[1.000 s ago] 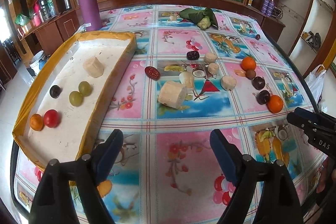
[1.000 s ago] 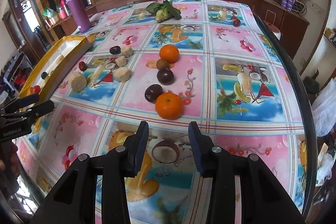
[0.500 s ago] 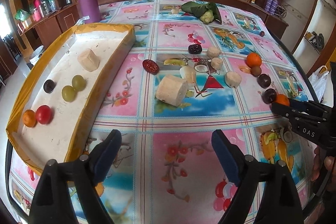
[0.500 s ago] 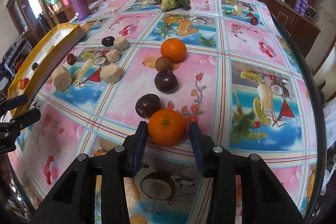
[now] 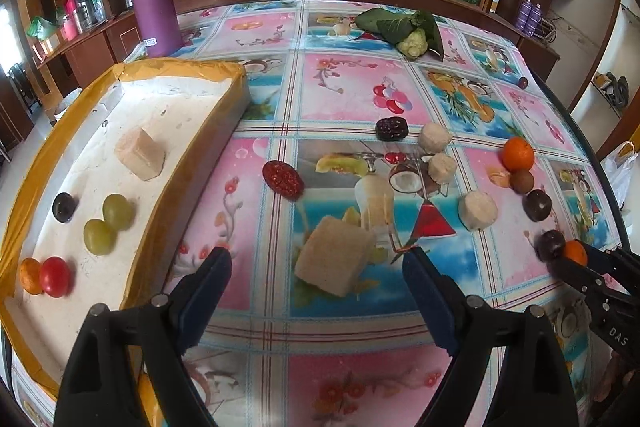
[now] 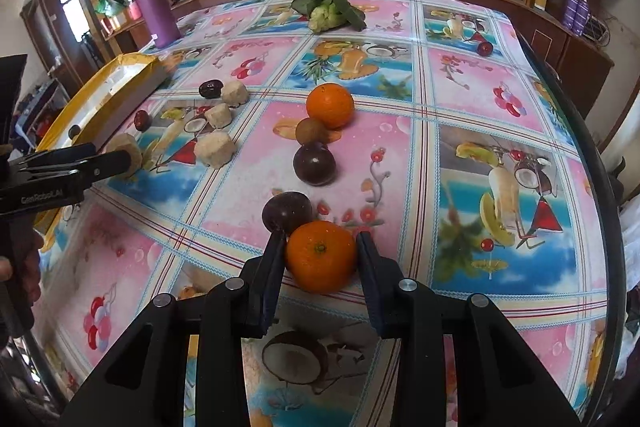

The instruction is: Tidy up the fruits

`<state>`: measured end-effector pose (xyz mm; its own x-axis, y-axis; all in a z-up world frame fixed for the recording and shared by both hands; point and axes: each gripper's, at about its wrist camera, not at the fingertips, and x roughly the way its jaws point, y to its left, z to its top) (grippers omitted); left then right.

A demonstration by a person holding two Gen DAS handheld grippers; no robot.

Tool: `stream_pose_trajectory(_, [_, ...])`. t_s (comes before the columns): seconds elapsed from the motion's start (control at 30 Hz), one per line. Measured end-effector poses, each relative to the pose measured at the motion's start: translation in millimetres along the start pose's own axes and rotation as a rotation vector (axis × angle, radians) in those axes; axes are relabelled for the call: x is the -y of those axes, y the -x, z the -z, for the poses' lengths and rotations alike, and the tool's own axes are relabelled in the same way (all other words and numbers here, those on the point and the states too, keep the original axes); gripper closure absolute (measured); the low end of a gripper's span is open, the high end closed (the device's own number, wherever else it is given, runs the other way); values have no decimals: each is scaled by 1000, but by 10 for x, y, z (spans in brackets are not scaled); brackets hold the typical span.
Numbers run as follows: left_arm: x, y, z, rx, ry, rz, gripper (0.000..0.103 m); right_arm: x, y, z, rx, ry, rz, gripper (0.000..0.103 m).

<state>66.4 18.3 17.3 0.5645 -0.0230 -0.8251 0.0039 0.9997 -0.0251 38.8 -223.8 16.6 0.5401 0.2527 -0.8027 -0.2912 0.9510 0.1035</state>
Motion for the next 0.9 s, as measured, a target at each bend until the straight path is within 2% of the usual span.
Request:
stream_pose_trajectory(0.1, [-5,-71,10,-8,0,2,17,-6,-4,2,-7,2,-1,68])
stream_pose_trajectory(0.17, [-18,-117,34,-19,8,17,29,-5,7,10,-3,-2,-9,68])
stream_pose_trajectory(0.2, [-4,-102,45,1,-3,4,29,-3,9,11,-1,-7,-13,68])
stream_pose_trajectory(0.3, [27,-94,57,12,-24,-8,41,3,2,16,5,-17,-15,68])
stream_pose_trajectory(0.37, [23,-84,48,19,-30,-7,56,7,-7,18,3,-23,-16,68])
stream_pose_trajectory(0.43, [15,-77,36,13,-23,-12,62,4,1,18,3,-29,-13,68])
stream_pose_trajectory(0.6, [47,-6,81,-1,-14,6,66,25,52,20,12,-47,-5,68])
stream_pose_trajectory(0.9, [89,270,260,5,-6,136,66,48,284,64,41,-56,41,68])
